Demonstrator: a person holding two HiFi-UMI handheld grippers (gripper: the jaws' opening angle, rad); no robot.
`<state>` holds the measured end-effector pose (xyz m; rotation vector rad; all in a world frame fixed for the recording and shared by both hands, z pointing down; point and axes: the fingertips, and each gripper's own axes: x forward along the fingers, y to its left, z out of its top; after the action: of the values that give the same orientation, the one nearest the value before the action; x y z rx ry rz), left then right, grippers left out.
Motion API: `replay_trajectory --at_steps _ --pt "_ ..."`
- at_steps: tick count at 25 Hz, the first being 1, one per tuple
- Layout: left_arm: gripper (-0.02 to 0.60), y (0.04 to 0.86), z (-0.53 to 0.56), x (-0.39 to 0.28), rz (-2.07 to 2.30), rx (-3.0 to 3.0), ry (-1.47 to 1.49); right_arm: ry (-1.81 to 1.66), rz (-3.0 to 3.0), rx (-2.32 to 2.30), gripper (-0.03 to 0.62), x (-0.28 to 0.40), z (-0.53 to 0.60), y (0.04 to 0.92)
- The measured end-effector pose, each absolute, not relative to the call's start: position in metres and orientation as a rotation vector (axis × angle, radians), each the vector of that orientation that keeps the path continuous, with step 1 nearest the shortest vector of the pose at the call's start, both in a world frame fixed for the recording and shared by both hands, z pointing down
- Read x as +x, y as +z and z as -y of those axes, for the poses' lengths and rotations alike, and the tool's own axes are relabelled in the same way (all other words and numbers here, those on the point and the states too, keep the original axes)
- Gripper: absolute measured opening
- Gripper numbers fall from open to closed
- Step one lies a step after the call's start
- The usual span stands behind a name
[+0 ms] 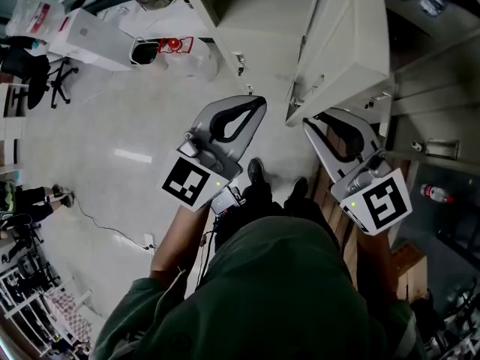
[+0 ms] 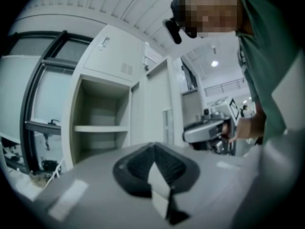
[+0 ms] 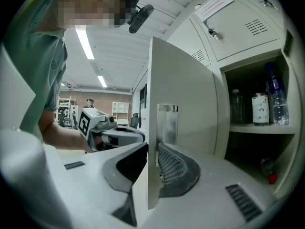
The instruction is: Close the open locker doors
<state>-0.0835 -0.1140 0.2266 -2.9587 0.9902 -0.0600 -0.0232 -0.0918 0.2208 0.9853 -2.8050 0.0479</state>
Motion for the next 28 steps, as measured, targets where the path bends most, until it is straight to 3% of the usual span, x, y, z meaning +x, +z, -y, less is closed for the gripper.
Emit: replay_trajectory --at_steps 28 --pt "0.003 0.240 0.246 -0.228 -1.100 -2.885 -0.065 0.057 2.809 0.942 0.060 -0.172 0.224 0.237"
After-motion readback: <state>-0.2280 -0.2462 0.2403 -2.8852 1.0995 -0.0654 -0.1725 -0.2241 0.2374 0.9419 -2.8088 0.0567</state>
